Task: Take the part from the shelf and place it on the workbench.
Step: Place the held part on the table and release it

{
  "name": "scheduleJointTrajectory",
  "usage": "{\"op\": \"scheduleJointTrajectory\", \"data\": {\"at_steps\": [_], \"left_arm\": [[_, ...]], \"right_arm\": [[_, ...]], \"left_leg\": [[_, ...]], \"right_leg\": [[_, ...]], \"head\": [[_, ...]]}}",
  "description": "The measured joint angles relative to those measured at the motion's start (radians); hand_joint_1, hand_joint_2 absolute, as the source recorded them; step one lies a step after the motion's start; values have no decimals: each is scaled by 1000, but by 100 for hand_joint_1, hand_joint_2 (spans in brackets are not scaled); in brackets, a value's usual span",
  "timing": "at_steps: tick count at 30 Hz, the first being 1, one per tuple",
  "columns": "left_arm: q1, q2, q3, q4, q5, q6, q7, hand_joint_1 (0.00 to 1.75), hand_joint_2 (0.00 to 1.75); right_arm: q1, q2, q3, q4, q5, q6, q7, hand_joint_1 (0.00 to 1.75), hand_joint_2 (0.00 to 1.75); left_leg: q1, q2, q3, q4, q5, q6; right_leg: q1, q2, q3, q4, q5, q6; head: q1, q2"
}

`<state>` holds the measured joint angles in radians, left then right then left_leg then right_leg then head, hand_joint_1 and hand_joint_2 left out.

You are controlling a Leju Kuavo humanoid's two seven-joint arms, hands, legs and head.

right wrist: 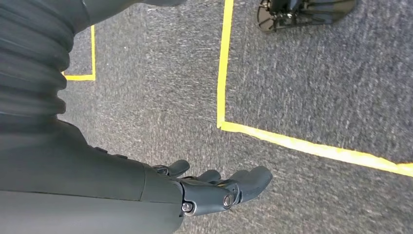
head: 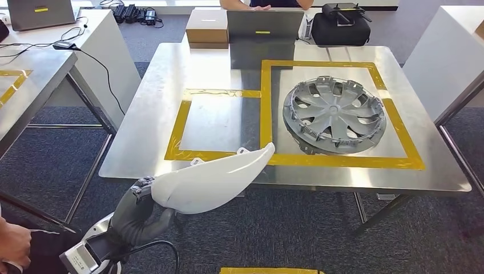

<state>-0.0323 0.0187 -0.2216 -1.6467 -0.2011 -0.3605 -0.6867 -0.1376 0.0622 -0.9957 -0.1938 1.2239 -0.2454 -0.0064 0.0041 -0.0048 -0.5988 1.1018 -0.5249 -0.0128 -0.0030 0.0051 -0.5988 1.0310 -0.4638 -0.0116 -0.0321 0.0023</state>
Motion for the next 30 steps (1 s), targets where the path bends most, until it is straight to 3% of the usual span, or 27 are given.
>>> {"op": "scheduleJointTrajectory", "data": {"at_steps": [1,2,6,12,24,30], "left_arm": [[0,0,0,0,1,0,-1,175,175],[1,0,0,1,1,0,-2,175,175],[6,2,1,2,3,0,-6,175,175],[12,3,1,0,4,0,-7,175,175],[-5,5,1,25,-9,-11,4,175,175],[8,13,0,33,-21,36,-9,175,175]], "right_arm": [[0,-1,0,0,0,0,0,0,175],[0,-1,0,0,0,1,1,0,175],[3,-3,0,0,0,9,-2,0,175],[3,-2,0,0,3,11,-2,0,175],[6,2,-1,0,18,13,0,0,175],[0,4,16,0,65,14,2,0,175]], "left_leg": [[0,1,18,-46,23,1],[0,1,25,-65,23,2],[-2,-1,24,-66,37,15],[-3,-2,24,-66,35,21],[-3,-1,25,-67,35,21],[-1,-1,26,-68,35,21]], "right_leg": [[3,0,0,3,-5,2],[5,0,-2,4,-7,3],[7,-2,0,-1,-3,16],[7,-1,5,-10,1,24],[6,-1,4,-11,1,26],[6,-1,4,-11,0,25]], "head": [[-1,0],[-1,0],[7,0],[11,0],[11,0],[11,0]]}}
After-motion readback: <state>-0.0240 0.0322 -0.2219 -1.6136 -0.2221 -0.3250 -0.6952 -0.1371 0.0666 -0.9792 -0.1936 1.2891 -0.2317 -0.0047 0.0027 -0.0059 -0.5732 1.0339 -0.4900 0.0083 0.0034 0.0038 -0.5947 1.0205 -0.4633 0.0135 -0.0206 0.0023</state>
